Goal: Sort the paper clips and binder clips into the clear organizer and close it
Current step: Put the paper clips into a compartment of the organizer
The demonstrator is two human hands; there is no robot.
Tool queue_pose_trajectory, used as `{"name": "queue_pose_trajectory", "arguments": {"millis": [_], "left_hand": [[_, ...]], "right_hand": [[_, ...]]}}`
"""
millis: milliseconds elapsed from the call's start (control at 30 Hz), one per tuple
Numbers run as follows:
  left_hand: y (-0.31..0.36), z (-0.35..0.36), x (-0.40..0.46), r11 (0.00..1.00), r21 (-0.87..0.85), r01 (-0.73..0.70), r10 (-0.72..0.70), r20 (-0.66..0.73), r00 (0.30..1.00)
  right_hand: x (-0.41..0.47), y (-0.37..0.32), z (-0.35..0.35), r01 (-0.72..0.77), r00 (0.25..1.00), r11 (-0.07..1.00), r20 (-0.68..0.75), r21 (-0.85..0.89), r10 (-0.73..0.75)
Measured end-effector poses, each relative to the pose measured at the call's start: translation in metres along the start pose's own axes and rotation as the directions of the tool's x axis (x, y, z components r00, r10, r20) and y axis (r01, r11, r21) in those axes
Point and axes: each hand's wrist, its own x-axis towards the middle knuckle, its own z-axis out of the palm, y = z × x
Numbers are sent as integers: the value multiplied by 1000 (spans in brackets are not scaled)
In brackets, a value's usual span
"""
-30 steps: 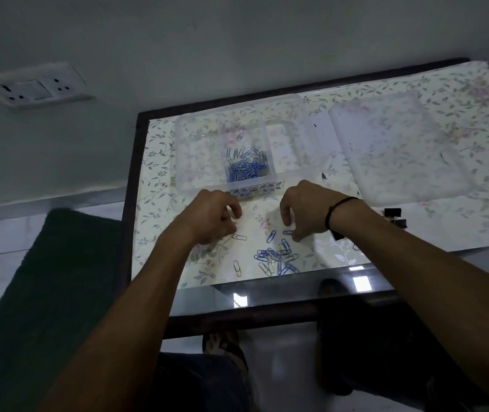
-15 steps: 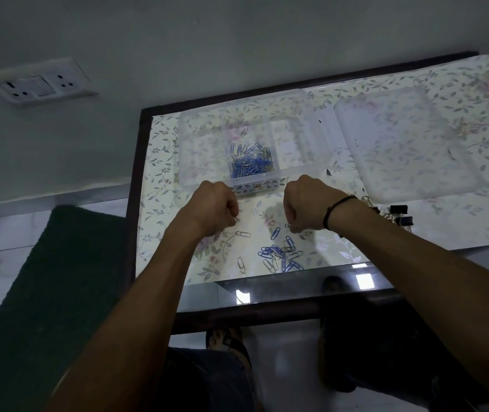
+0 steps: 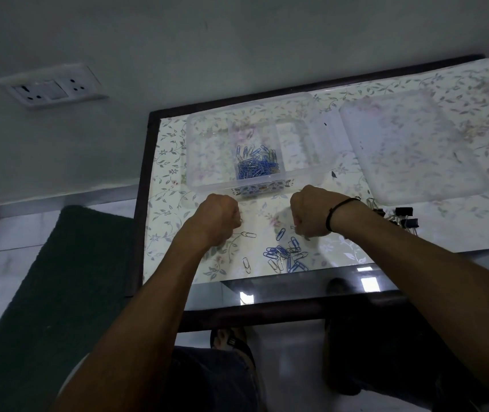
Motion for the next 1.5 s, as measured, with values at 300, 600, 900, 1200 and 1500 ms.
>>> {"name": "queue_pose_trajectory", "arguments": {"millis": [300, 600, 900, 1200, 1500], "left_hand": [[4, 1, -7, 995, -66, 73, -81, -133, 988], [5, 2, -7, 992, -59, 113, -116, -54, 992], [5, 3, -9, 997, 4, 74, -74, -51, 996], [11, 8, -22, 919, -387, 74, -141, -149, 979], [37, 12, -44, -562, -765, 316, -196, 494, 847]], "right_hand": [[0, 0, 1, 20, 1000, 1000, -14, -24, -20], [-1, -1, 0, 32, 999, 999, -7, -41, -32], [-2, -6, -2, 30, 999, 999, -25, -40, -32], [-3, -6, -13, 99, 995, 995, -9, 3, -99], [-14, -39, -36, 127, 986, 757, -167, 641, -24]]}}
